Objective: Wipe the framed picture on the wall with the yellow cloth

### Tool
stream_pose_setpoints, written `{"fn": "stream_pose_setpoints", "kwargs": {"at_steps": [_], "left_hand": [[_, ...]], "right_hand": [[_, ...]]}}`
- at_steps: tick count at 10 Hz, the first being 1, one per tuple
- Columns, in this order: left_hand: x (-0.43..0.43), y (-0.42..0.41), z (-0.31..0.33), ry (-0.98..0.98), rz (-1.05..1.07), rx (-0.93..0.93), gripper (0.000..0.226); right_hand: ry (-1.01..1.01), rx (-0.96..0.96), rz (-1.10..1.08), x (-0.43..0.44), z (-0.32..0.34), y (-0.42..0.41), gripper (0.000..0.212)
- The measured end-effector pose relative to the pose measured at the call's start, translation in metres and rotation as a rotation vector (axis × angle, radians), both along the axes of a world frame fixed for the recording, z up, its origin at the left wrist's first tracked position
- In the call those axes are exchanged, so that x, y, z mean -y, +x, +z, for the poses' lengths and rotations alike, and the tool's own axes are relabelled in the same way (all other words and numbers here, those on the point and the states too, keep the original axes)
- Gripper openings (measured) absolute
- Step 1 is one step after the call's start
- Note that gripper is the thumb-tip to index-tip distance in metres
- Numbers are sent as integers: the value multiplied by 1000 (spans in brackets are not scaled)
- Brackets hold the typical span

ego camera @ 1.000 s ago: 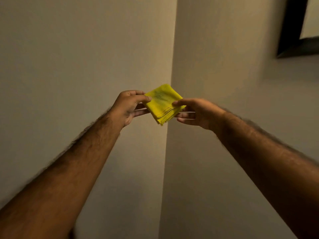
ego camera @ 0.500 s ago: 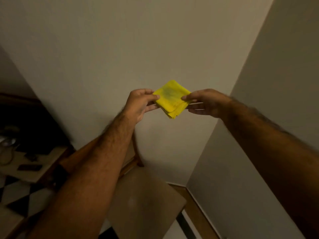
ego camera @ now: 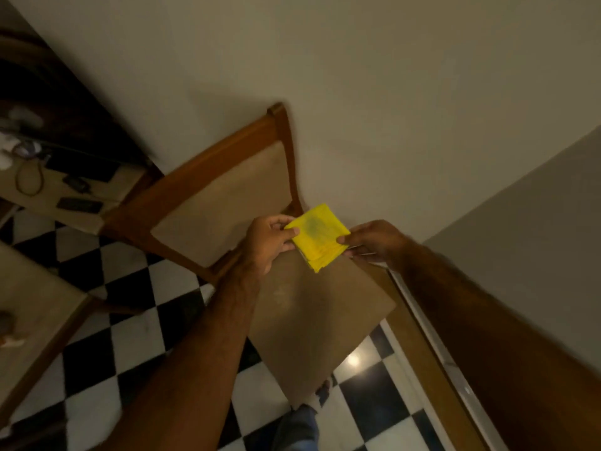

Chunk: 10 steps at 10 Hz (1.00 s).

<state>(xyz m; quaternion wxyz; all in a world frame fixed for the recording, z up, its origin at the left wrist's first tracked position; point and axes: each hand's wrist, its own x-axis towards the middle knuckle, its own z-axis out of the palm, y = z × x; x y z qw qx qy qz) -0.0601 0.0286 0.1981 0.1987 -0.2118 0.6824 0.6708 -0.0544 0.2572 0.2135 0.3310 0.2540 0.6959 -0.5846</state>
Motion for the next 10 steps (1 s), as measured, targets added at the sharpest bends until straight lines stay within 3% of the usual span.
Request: {"fn": "stream_pose_setpoints", "kwargs": {"at_steps": [1, 2, 4, 5, 6, 7, 8, 9, 10], "left_hand": [[5, 13, -60, -27, -1, 85, 32], [12, 41, -134, -43, 30, 203, 33], [19, 69, -243, -110, 71, 332, 37], [19, 71, -268, -163, 65, 325, 37], [18, 71, -299, -347, -7, 260, 35], [18, 73, -307, -609, -206, 154, 35], [18, 77, -301, -917, -458, 49, 49], [17, 78, -284, -1052, -554, -73, 64], [11, 72, -239, -1220, -712, -347, 77]], "right_hand": [[-2, 60, -56, 9, -62, 18, 46], [0, 137, -145, 22, -135, 45, 34], [79, 202, -107, 35, -240, 66, 35], [95, 203, -102, 39, -267, 69, 37], [145, 170, -72, 45, -305, 69, 36], [290, 106, 115, 44, -317, 72, 34], [537, -58, 312, 38, -309, 87, 47], [711, -180, 436, 27, -296, 98, 67], [1004, -349, 627, 3, -255, 101, 88]]}}
